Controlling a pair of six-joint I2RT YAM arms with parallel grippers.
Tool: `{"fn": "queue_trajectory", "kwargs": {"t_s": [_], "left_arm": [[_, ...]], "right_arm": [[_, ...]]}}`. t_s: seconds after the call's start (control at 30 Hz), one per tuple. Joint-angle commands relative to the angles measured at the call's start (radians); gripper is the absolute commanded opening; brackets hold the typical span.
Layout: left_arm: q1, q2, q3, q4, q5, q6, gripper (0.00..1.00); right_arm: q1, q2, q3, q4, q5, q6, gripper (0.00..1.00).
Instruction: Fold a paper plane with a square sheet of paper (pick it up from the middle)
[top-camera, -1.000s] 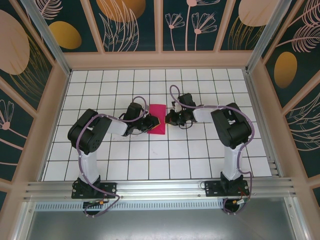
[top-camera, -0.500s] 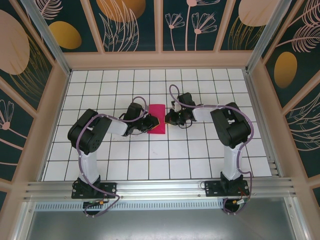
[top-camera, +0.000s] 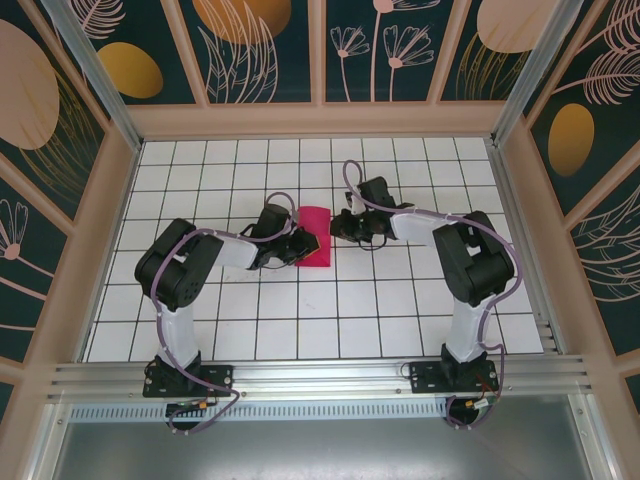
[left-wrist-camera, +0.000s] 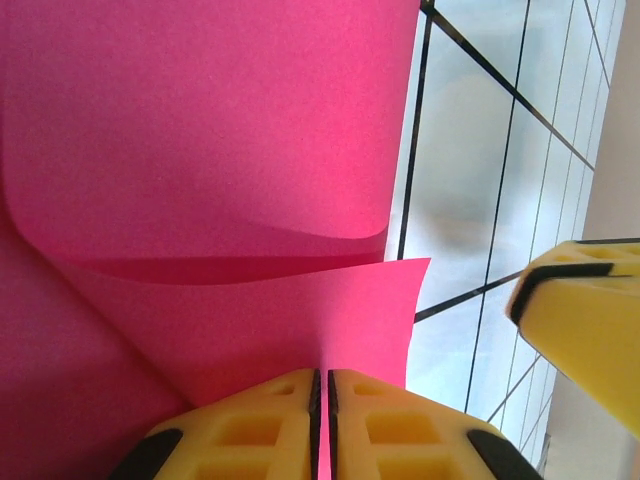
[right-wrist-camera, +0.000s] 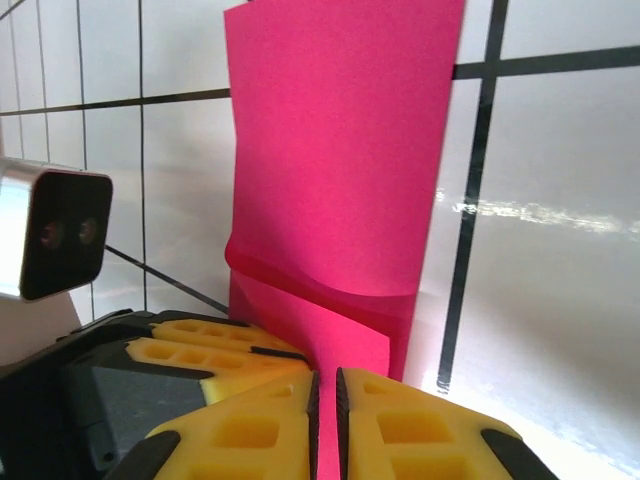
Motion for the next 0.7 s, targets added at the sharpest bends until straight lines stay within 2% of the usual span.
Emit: {"fn": "queue_trajectory", "kwargs": {"t_s": [0.0,0.2,0.67], "left_arm": [[0.004,0.025,-0.007,-0.135,-0.136,0.02,0.15],[-0.002,0.022,-0.006,-0.152,-0.164,0.015,0.13],[-0.014,0.015,-0.011,-0.155,-0.176,-0.001,0.1]], "right_arm": [[0.013,-0.012,-0.024,0.022,-0.032,-0.019,0.14],[0.016,0.036,-0.009,0.029,-0.086,-0.026,0.09],[0.011,0.137,0.049,0.02,-0.081,-0.04,0.08]]}}
